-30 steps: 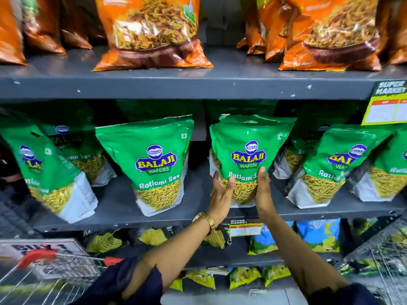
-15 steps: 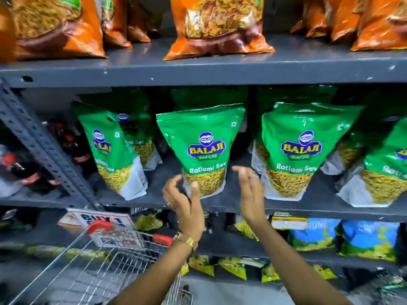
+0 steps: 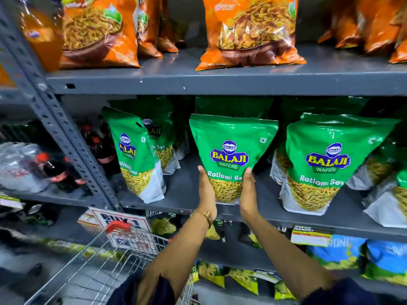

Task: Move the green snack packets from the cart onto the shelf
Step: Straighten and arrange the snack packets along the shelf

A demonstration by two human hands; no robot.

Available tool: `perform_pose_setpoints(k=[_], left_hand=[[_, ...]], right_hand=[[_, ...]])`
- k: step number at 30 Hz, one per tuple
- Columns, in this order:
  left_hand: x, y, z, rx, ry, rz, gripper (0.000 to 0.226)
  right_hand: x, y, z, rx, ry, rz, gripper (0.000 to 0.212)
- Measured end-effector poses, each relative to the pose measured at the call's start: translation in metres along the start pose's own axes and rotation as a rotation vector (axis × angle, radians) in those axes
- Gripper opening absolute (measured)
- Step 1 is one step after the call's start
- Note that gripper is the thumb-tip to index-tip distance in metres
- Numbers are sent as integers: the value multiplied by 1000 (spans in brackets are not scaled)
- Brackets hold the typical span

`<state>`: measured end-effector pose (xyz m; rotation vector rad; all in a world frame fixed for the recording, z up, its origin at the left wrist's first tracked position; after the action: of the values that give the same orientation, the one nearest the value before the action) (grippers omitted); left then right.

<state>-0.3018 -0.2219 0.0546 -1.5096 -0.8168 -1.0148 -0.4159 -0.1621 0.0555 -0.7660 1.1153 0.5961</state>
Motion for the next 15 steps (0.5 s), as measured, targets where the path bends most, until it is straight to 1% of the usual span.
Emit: perform_pose_setpoints(k=[2, 4, 5, 7, 9, 10, 11, 12, 13, 15], left_hand=[[-2, 1, -2, 16, -1, -15, 57], [-3, 2, -5, 40, -10, -32, 57], [-4, 4, -5, 52, -15, -47, 56], [-6, 5, -5, 53, -10, -70, 57], [-6, 8, -4, 42, -16, -99, 64], [-7, 13, -5, 51, -31, -127, 74], [-6, 20, -6, 75, -48, -156, 87], [1, 27, -3, 97, -69, -196, 93], [13, 33, 4, 127, -97, -216, 88], [43, 48, 21, 186, -243, -240, 58]], right_hand=[[-7, -2, 5, 1, 0, -6, 75], [-10, -4, 4, 14, 0, -7, 66], [-10, -3, 3, 19, 7, -8, 65], [-8, -3, 2, 13, 5, 16, 78], [-6, 1, 0, 26, 11, 58, 94], [-6, 5, 1, 79, 19, 84, 101], [-9, 12, 7, 170, 40, 106, 108], [-14, 19, 17, 270, 88, 108, 111], [-20, 24, 29, 348, 162, 93, 112], [-25, 24, 55, 407, 294, 102, 107]])
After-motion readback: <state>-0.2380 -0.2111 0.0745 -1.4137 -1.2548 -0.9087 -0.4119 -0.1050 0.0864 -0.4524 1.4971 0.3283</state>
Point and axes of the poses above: each hand's wrist, its own z-axis away from the middle knuckle, its own y-axis out of the back of the hand, x = y × z, the point moved 10 cm from there along -z, towards the middle knuckle, and after that the axes turned 15 degrees about -y, right-handed, at the moved point
